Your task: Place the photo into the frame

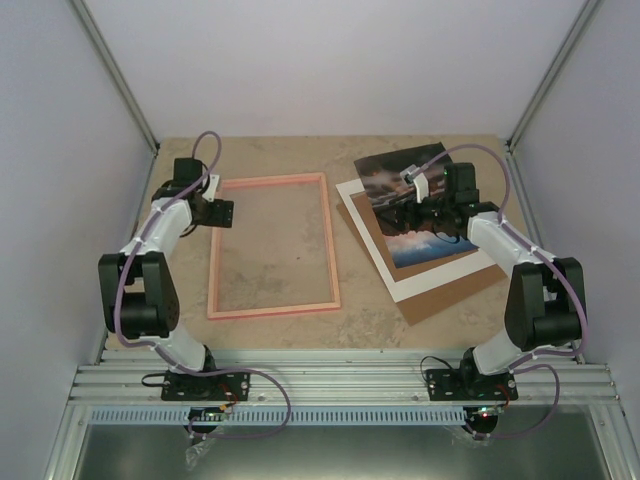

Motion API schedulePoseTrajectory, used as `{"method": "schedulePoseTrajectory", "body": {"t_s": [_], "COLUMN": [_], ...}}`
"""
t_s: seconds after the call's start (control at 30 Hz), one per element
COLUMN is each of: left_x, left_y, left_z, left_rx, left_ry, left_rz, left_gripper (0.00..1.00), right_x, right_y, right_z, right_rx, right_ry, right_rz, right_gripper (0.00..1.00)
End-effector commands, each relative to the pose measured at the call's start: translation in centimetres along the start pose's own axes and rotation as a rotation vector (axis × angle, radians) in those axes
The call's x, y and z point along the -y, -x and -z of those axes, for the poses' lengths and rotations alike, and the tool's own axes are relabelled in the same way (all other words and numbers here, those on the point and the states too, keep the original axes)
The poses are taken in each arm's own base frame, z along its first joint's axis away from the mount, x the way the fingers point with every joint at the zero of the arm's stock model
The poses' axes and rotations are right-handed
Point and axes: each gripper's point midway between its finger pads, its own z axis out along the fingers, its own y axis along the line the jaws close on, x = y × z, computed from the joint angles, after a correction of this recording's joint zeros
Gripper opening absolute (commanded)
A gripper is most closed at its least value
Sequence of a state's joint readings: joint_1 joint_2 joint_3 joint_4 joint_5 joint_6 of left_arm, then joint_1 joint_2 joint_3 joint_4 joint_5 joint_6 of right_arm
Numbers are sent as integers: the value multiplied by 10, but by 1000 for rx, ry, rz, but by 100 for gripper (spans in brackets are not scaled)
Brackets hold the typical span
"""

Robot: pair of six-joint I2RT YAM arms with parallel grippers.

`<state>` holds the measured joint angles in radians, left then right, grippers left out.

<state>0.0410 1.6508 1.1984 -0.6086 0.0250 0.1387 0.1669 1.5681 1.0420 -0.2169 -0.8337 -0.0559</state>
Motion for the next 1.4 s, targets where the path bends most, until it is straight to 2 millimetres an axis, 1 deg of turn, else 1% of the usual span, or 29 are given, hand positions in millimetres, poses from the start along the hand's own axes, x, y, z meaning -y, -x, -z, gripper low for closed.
{"method": "schedulePoseTrajectory", "body": {"t_s": [0.0, 0.17, 0.3, 0.43, 0.5, 0.67, 0.77, 0.93, 1.13, 1.23, 1.37], "left_x": [-14, -27, -37, -45, -51, -61, -63, -61, -60, -60, -60], "left_y": [5, 5, 15, 20, 20, 11, 5, -1, -9, -9, -5], "left_z": [12, -5, -19, -34, -41, -58, -66, -76, -83, -83, -77], "left_rx": [41, 23, 24, 15, 7, -23, -39, -62, -90, -91, -74], "left_ry": [81, 106, 128, 154, 167, 202, 213, 199, 196, 195, 197], "left_rz": [-8, 13, 24, 29, 37, 30, 21, 7, -13, -20, -31], "left_gripper": [95, 94, 89, 84, 82, 78, 76, 74, 76, 77, 78], "right_x": [-5, -7, -7, -7, -7, -7, -7, -6, -6, -7, -7], "right_y": [6, 5, 4, 3, 3, 2, 1, 1, 2, 2, 2], "right_z": [4, 7, 8, 8, 8, 8, 7, 7, 7, 7, 8], "right_rx": [19, 19, 19, 17, 17, 16, 15, 14, 14, 16, 16], "right_ry": [-4, -12, -20, -20, -19, -17, -15, -17, -19, -19, -21], "right_rz": [46, 64, 73, 72, 71, 68, 65, 65, 63, 65, 67], "right_gripper": [73, 73, 73, 73, 73, 73, 73, 73, 73, 73, 73]}}
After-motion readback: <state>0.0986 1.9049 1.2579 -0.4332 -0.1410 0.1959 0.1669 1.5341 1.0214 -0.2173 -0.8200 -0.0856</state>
